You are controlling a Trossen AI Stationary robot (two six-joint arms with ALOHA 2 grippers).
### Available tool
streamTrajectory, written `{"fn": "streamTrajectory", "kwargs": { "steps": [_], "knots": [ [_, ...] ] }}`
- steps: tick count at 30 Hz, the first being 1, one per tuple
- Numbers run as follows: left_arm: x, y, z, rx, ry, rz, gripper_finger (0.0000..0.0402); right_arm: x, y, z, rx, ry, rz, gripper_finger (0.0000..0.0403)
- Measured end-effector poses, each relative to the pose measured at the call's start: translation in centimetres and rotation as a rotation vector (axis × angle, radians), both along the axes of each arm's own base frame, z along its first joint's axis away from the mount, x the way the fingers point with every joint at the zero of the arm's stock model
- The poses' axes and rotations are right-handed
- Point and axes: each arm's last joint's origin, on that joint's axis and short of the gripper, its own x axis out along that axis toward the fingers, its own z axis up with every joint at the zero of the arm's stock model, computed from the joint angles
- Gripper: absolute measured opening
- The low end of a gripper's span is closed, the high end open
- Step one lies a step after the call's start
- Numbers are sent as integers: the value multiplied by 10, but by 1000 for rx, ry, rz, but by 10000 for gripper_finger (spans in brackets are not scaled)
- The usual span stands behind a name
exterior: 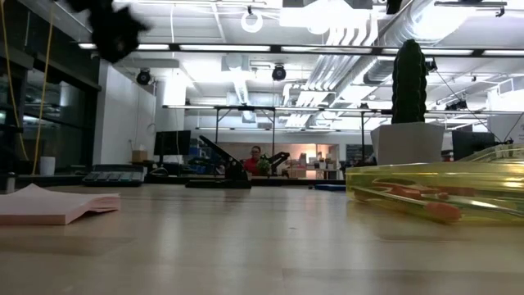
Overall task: Pack school essentials
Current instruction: Put the pink sticky notes into the yellow box
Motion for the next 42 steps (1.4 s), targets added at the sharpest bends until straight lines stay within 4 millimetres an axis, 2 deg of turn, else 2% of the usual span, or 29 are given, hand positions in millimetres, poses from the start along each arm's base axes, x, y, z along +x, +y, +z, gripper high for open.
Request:
{"fn": "streamTrajectory", "kwargs": {
  "steps": [3, 8, 12, 19, 25, 34, 38, 42],
  "knots": [
    [7, -16, -29, -30, 251, -118, 191, 0, 0, 0, 0, 4, -3, 213],
    [17, -37, -70, 109, 522, -216, 191, 1, 0, -4, 28, 29, 3, 213],
    [29, -45, -92, 157, 597, -229, 191, 1, 0, -9, 63, 73, 8, 213],
    [46, -54, -121, 103, 670, -310, 191, 2, 0, -13, 70, 109, 8, 213],
    [50, -55, -139, 127, 734, -292, 191, 2, 0, -14, 67, 118, 5, 213],
    [52, -58, -145, 139, 744, -299, 182, 2, 0, -15, 64, 129, 4, 213],
    [51, -61, -146, 178, 745, -285, 153, 2, 0, -15, 63, 131, 4, 213],
    [48, -63, -146, 233, 749, -253, 99, 2, 0, -15, 64, 132, -7, 213]
  ]
}}
